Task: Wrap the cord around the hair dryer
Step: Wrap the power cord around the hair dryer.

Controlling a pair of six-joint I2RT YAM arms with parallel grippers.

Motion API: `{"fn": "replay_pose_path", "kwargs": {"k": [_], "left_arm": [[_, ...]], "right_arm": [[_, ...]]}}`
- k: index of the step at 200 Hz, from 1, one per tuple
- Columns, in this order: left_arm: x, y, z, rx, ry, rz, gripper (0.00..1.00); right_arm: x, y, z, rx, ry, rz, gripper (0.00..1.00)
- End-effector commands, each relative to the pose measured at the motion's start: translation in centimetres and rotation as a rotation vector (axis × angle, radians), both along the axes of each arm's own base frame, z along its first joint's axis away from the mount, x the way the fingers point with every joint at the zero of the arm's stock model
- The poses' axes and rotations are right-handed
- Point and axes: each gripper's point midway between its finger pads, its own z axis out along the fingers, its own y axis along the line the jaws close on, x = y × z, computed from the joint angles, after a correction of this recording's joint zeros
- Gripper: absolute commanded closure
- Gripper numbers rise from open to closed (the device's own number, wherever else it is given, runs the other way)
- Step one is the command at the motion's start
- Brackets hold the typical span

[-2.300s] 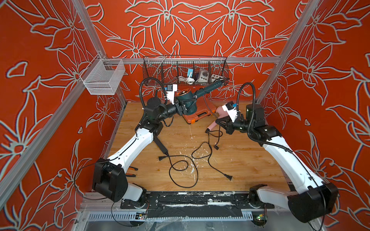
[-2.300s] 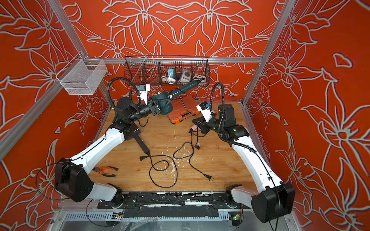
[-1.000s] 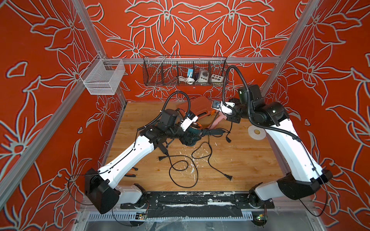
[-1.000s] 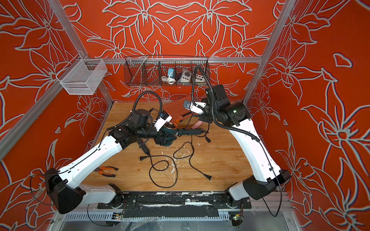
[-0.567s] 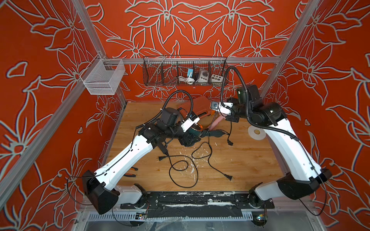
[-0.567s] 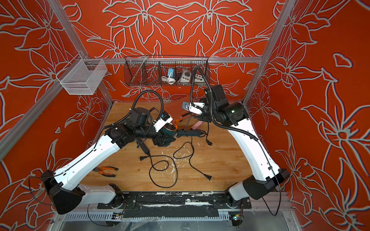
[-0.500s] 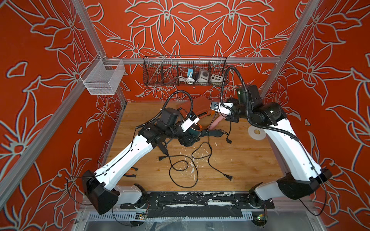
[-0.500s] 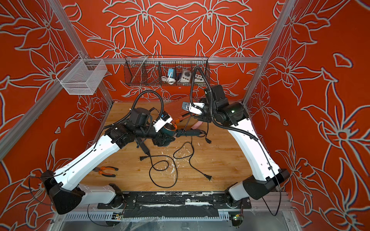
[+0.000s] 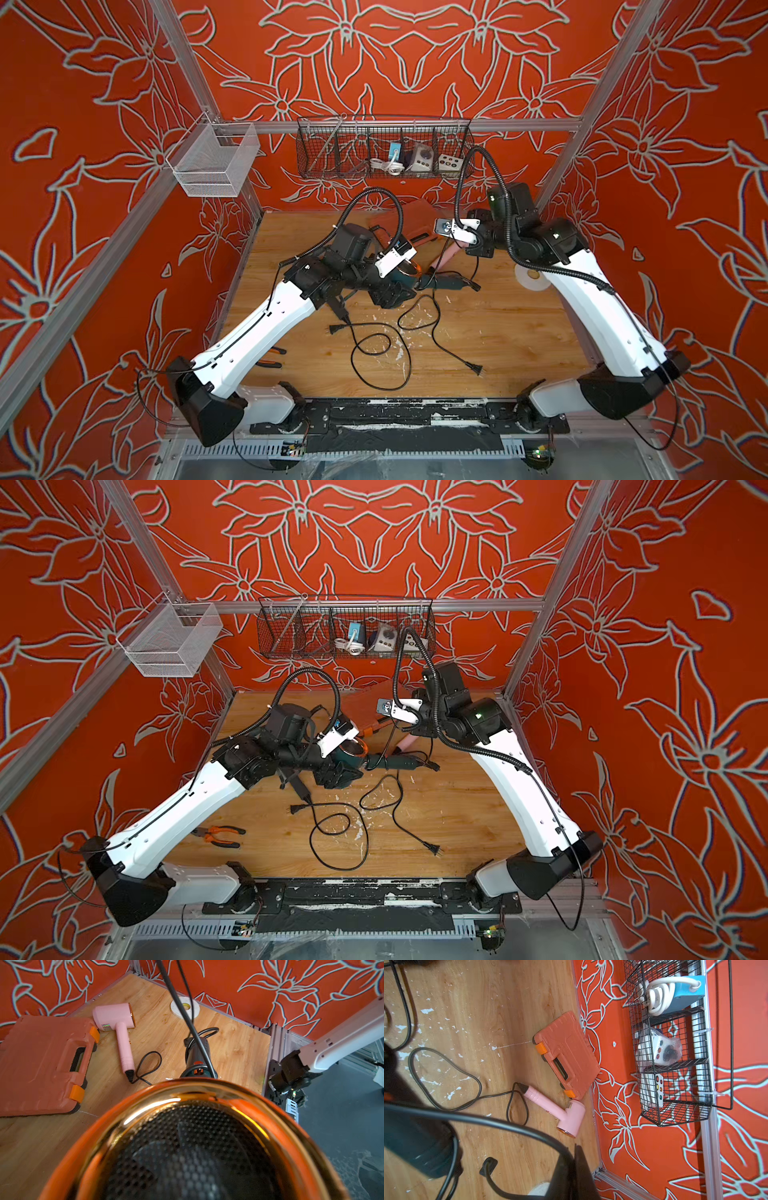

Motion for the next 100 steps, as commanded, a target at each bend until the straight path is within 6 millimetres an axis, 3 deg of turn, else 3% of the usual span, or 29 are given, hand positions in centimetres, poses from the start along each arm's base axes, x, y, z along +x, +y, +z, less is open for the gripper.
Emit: {"fn": "replay_pose_path", "kwargs": {"k": [1, 25, 45, 100], "left_arm": [[-5.0, -1.0, 0.4, -0.028, 0.087, -0.182, 1.0], [-5.7, -1.7, 1.8, -0.115, 0.073, -0.21, 1.0], [-6.0, -1.9, 4.2, -0.211, 0.024, -0.217, 1.0], [-4.7, -1.3, 10.2, -0.491, -0.008, -0.231, 1.0]], "right_arm": [[2.5, -0.2, 3.9, 0.082, -0.158, -0.036, 1.0], [2.1, 1.0, 4.0, 0.207, -0.089, 0.009, 1.0], [1.3, 1.4, 3.7, 0.337, 0.007, 0.044, 1.0], [-0.7, 0.9, 0.8, 0.654, 0.292, 0.082, 1.0]]}}
